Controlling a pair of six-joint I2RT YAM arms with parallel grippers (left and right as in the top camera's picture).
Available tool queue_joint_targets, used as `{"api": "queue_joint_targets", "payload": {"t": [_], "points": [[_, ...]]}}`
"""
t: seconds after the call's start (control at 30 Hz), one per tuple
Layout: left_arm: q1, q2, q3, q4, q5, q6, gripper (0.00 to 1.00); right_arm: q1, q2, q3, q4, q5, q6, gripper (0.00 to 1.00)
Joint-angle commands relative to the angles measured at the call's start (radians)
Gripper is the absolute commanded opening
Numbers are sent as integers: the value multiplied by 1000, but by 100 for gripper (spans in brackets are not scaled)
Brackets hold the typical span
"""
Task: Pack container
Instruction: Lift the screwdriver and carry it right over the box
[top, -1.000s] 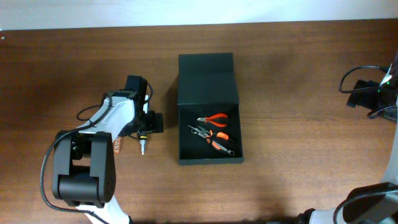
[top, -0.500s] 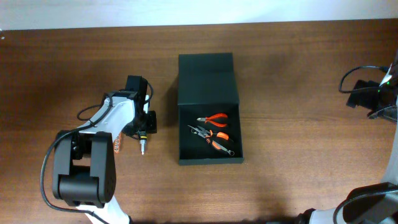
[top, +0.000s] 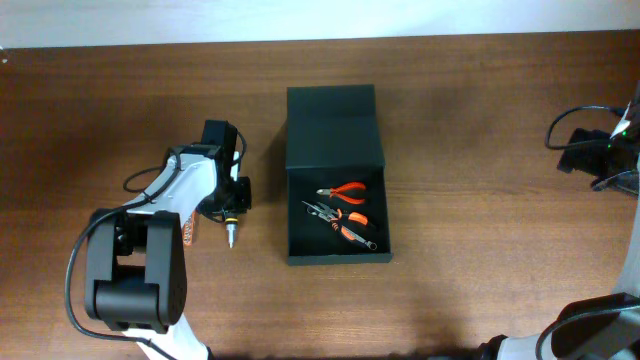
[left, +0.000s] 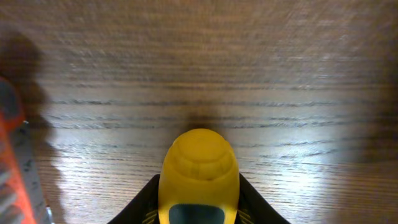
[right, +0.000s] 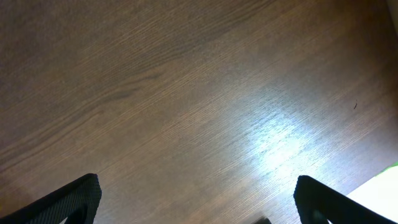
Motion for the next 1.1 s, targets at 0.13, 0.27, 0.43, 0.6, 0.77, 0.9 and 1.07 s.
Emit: {"api": "queue_joint_targets", "payload": {"t": [0.13, 0.27, 0.43, 0.6, 0.77, 0.9, 1.07], "points": [[2, -3, 216, -140, -10, 8, 28, -4, -19, -2, 0, 2, 1, 99], [-21, -41, 368, -239, -10, 114, 28, -4, -19, -2, 0, 2, 1, 99], [-125, -125, 560, -308, 50, 218, 28, -4, -19, -2, 0, 2, 2, 99], [-249, -167, 605, -297, 127, 227, 28, -4, -19, -2, 0, 2, 2, 99], [-370, -164, 605, -312, 184, 245, 28, -4, -19, -2, 0, 2, 2, 99], [-444, -162, 605, -312, 171, 327, 29, -4, -19, -2, 0, 2, 2, 99], [-470, -129, 597, -312, 154, 348, 30, -4, -19, -2, 0, 2, 2, 99]]}}
